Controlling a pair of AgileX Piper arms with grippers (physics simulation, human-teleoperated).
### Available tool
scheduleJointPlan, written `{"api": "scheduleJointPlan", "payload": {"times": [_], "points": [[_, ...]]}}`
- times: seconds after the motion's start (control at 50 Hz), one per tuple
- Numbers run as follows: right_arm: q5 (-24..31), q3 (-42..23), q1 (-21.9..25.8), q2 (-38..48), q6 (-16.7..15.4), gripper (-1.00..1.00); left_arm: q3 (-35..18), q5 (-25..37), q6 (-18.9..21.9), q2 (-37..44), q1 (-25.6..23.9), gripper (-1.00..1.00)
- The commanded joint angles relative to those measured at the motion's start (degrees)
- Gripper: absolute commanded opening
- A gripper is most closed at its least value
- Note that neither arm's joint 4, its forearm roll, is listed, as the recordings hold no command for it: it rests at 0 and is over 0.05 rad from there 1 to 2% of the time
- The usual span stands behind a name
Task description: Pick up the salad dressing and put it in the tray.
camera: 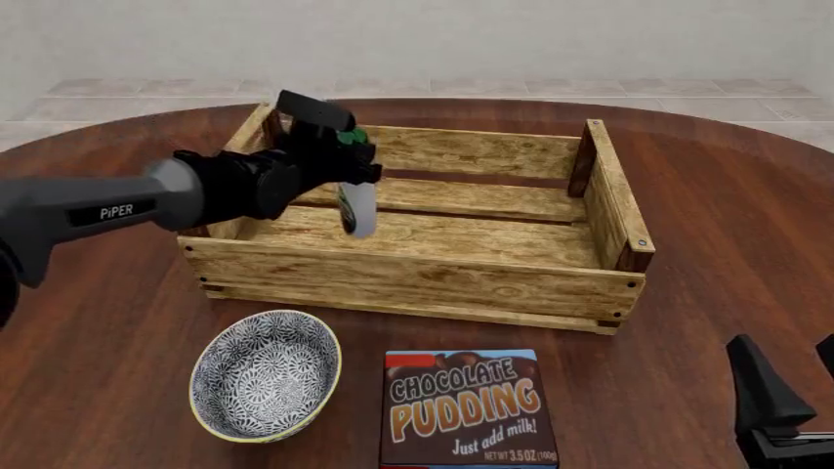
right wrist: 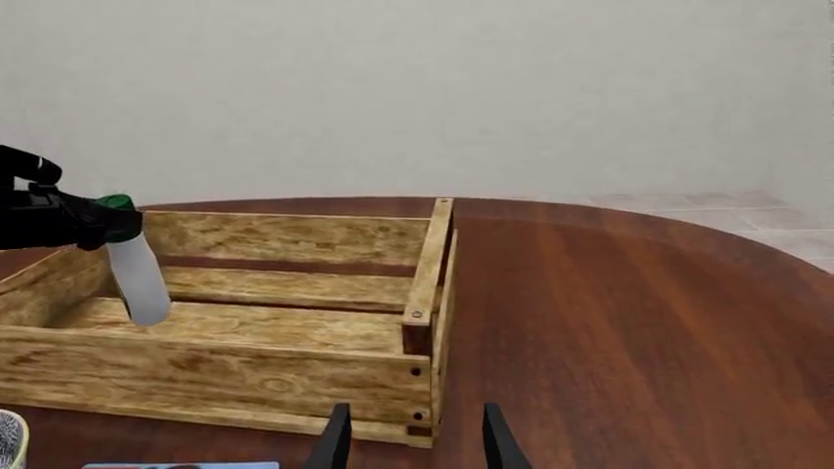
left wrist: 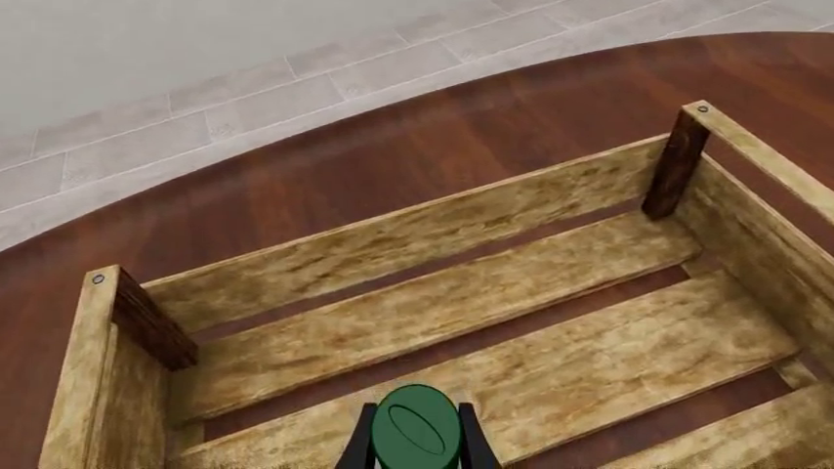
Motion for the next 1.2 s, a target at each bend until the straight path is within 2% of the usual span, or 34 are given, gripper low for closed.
{"api": "scheduleJointPlan", "payload": {"times": [0.02, 1.2], "points": [[-0.17, 0.14, -0.09, -0.06, 0.14, 1.0, 0.18, -1.09, 0.59, 0.98, -0.07, -1.0], [-0.23, 0.12, -0.34, -0.05, 0.57, 1.0, 2.59, -3.72, 0.28, 4.58, -0.59, -1.0]]}}
